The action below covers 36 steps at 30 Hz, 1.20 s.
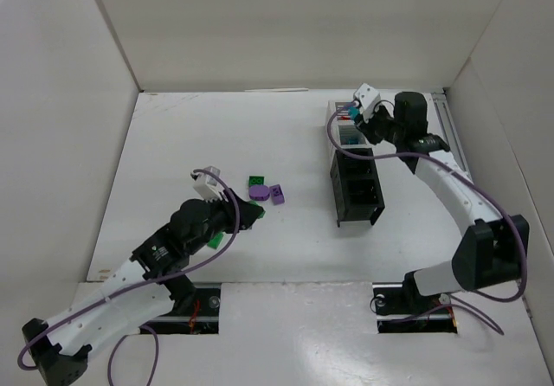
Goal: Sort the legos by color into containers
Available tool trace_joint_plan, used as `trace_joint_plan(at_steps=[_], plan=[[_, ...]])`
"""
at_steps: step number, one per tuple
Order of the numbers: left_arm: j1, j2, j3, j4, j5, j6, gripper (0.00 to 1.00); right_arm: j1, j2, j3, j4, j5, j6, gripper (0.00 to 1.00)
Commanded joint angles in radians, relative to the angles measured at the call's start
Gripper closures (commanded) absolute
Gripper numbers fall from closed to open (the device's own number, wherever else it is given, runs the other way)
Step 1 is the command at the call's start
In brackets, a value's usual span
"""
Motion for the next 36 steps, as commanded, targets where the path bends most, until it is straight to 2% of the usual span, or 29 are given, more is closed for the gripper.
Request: trace_joint_plan(at_steps=[1,10,12,14,16,17,23,28,33,36], plan=[[-0.003,0.042,0.085,0.002,-0.064,0.009,0.88,-0.025,0.095,0.123,-0.243,-0.004,-0.219,1.00],[-0.003,0.203,0.181,-0.011,-0.126,0.060,0.87,-0.056,0.158,0.178,-0.286,0.001,-0.312,0.98],[-0.003,0.215,0.205,-0.011,-0.136,0.060,0.86,-0.065,0.171,0.191,-0.286,-0.008,-0.312,0.93],[-0.003,0.215,0.205,-0.001,-0.147,0.060,0.86,-0.065,0.184,0.201,-0.286,-0.008,-0.312,0.84],[-0.003,0.225,0.205,0.011,-0.147,0.069,0.85,-0.065,0.208,0.210,-0.297,-0.008,-0.312,0.80],[-0.003,0.225,0.214,0.011,-0.147,0.069,0.83,-0.065,0.208,0.211,-0.310,-0.008,-0.312,0.73],[-0.003,0.255,0.233,0.020,-0.147,0.080,0.83,-0.065,0.219,0.220,-0.310,-0.031,-0.312,0.62],[-0.003,0.300,0.253,0.040,-0.138,0.089,0.83,-0.065,0.219,0.220,-0.310,-0.040,-0.321,0.36],[-0.003,0.340,0.285,0.089,-0.103,0.132,0.83,-0.065,0.132,0.205,-0.285,-0.051,-0.296,0.34],[-0.003,0.421,0.329,0.129,-0.067,0.185,0.83,-0.079,0.034,0.156,-0.260,0.018,-0.231,0.23]])
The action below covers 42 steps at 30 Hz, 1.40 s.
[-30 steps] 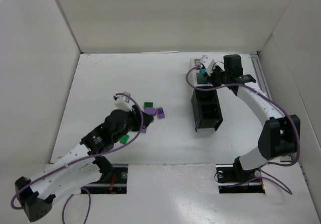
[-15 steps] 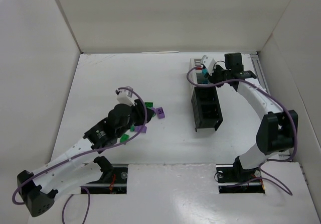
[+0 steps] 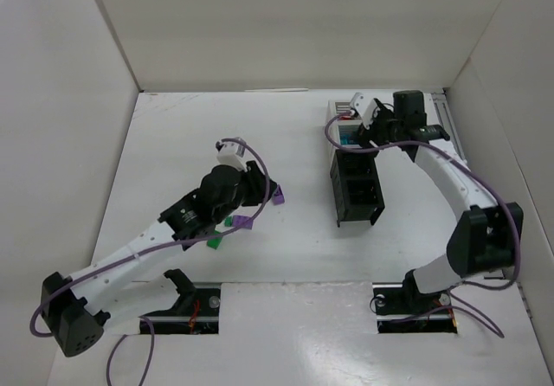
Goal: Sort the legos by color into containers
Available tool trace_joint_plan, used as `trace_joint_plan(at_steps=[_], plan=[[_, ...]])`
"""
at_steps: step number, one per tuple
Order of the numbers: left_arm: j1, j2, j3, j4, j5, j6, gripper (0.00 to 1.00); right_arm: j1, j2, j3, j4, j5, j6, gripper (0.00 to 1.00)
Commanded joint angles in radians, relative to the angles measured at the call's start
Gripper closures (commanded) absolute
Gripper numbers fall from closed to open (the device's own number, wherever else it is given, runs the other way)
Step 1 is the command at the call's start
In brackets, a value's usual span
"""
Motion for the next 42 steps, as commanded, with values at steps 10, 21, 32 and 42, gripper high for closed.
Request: trace_joint_plan(at_steps=[10,21,32,42], plan=[[-0.030,0.566,0.488,0.214,0.185,0.192,0.83,-0.169,-0.685,-0.239,-0.057,0.391,0.281,0.00],[-0.089,1.028,0.986,0.085,0.211,0.239,0.83,-0.169,-0.857,-0.305,-0.102,0.423,0.313,0.00],[-0.118,1.096,1.038,0.063,0.255,0.250,0.51,-0.149,-0.857,-0.334,-0.073,0.403,0.304,0.00],[-0.118,0.876,0.833,0.028,0.147,0.227,0.06,-0.120,-0.866,-0.343,-0.051,0.321,0.249,0.00]])
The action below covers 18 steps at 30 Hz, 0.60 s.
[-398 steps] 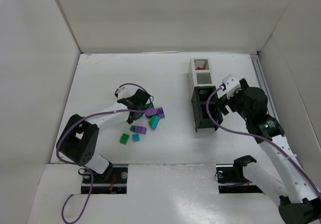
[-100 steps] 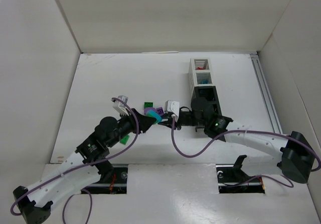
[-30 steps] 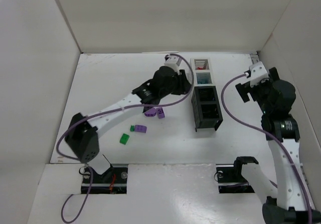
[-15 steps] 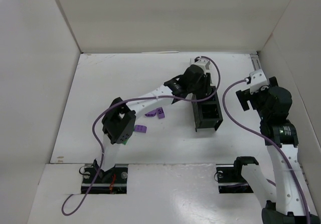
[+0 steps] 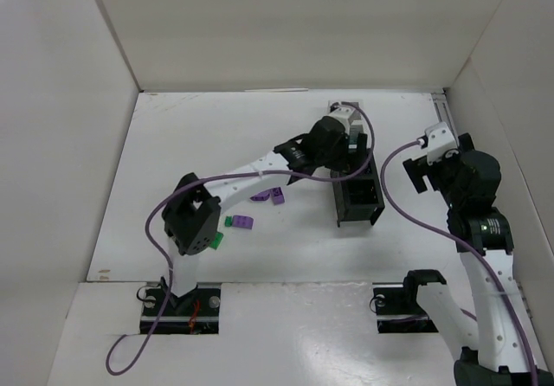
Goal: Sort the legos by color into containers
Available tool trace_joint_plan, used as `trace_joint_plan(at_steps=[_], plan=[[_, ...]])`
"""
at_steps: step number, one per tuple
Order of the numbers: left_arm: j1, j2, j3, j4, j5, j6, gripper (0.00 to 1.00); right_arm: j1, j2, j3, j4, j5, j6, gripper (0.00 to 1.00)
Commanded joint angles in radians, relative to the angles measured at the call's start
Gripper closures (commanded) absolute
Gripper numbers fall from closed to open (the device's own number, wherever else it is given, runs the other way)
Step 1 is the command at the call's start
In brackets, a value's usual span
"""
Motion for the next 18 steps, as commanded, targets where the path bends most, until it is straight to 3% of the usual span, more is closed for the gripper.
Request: trace_joint_plan(at_steps=[1,6,7,9,11,18], plan=[[-0.004,-0.216,-0.137,-0.009,-0.087,-0.038,0.04,0.043,-0.001,-0.004,0.056,-0.078,-0.045,0.00],[-0.004,-0.570,-0.493,-0.147,-0.345,-0.288,0.00,0.120,0.077,-0.004,0.056,-0.175,-0.092,0.00],[-0.004,-0.613,-0.577,-0.203,-0.388,-0.431,0.00,0.151,0.087,-0.004,0.056,-0.175,-0.101,0.00],[-0.004,-0.727,-0.642,-0.385,-0.477,-0.574,0.00,0.181,0.096,-0.013,0.065,-0.175,-0.101,0.00],[0.011,-0.788,-0.726,-0.502,-0.518,-0.808,0.00,0.214,0.096,-0.025,0.088,-0.175,-0.101,0.00],[0.132,-0.965,-0.935,-0.756,-0.586,-1.162,0.00,0.225,0.096,-0.025,0.088,-0.197,-0.101,0.00]])
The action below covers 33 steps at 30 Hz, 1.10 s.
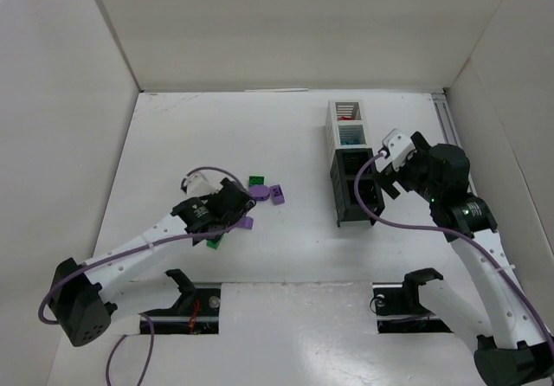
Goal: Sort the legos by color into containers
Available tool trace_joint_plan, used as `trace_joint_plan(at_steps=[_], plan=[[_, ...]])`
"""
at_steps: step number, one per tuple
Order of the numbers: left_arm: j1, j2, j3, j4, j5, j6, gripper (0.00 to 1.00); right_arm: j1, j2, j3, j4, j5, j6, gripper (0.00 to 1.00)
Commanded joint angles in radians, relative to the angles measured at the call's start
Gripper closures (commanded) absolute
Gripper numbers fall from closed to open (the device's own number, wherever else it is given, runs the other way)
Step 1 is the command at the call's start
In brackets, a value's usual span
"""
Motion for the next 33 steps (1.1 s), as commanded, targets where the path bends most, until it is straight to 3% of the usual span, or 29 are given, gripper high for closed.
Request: trace_joint_plan(at_steps=[1,7,10,14,20,26,33], plan=[[0.044,-0.072,-0.063,-0.227,-0.097,-0.347,0.00,0.009,-0.012,0.007,0.063,-0.036,-0.008,0.00],[0.162,-0.152,-0.161,-0.236,-0.107,-0.381,0.00,0.018,0.017,0.007,0.063,-0.056,-0.008,0.00],[0.256,-0.181,-0.238,-0.125,-0.052,-0.284,0.00,0.018,0.026,0.007,0.063,-0.065,-0.008,0.00],[0.368,-0.141,-0.254,-0.036,0.016,-0.170,0.10,0.018,0.026,0.007,0.053,-0.045,-0.008,0.00],[0.377,-0.023,-0.226,0.015,0.083,-0.090,0.13,0.018,0.026,0.007,0.053,-0.024,-0.008,0.00],[0.377,0.101,-0.208,0.027,0.111,-0.065,0.34,0.018,0.026,0.007,0.044,0.001,0.001,0.00],[0.377,0.098,-0.231,0.085,0.215,-0.028,0.37,0.018,0.026,0.007,0.044,0.010,0.001,0.00]])
